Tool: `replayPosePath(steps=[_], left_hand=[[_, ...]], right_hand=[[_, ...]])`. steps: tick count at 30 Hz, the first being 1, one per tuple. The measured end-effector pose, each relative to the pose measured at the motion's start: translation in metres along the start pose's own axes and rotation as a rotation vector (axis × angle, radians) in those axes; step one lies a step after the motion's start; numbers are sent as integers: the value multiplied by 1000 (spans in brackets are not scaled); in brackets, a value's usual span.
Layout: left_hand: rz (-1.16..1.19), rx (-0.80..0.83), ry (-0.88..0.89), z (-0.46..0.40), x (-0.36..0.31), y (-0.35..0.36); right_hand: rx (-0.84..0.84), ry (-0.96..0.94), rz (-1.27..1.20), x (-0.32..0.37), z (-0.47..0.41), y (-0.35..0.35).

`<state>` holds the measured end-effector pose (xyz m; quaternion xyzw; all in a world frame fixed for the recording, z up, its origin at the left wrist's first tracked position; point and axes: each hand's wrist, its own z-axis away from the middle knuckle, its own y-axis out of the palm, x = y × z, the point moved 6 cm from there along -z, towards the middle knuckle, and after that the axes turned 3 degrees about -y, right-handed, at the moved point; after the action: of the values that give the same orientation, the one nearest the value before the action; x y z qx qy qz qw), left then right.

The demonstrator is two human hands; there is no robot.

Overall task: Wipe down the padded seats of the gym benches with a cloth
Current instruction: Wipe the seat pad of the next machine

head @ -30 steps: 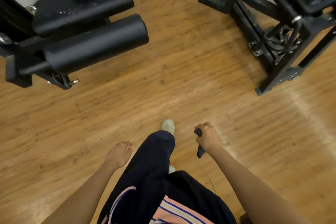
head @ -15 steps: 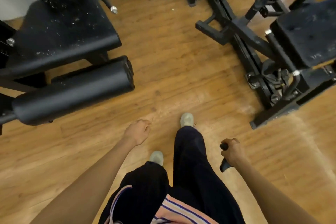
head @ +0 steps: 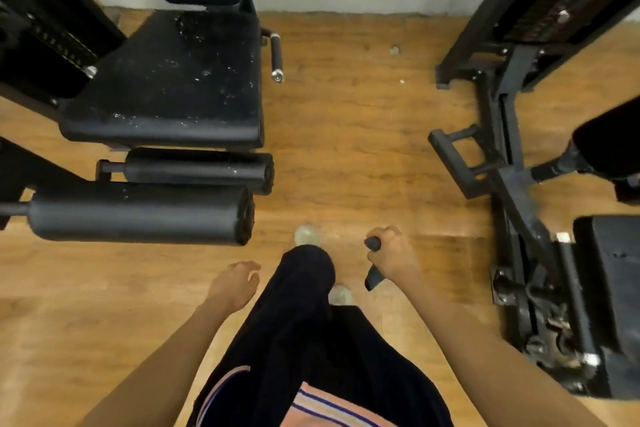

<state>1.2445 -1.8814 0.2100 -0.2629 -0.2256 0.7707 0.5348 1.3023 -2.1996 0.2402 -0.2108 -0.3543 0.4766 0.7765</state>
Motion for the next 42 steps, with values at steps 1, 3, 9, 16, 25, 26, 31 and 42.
replayPosePath(steps=[1,3,9,16,25,26,31,42], left_hand=[[18,3,-8,-9,-6,-6],[62,8,-8,-31,-20,-22],[179,42,46,-110,-75,-89],[185,-41,76,-179,-122,-199],[366,-134,-16,-247,-132,-287],[393,-159,-44,-253,-131,-297],[442,-224,-151,-284,-131,-339],[500,-281,-162,-375,-116,-410]], right_hand=[[6,-8,15,3,-15,-10],[30,-8,57,4,-43,-28],[74,116,111,-15,-103,-81],[105,194,148,-9,-166,-142],[194,-31,300,81,-297,-194],[205,-62,305,96,-313,-199],[228,-265,286,183,-395,-224],[151,-436,79,343,-515,-233]])
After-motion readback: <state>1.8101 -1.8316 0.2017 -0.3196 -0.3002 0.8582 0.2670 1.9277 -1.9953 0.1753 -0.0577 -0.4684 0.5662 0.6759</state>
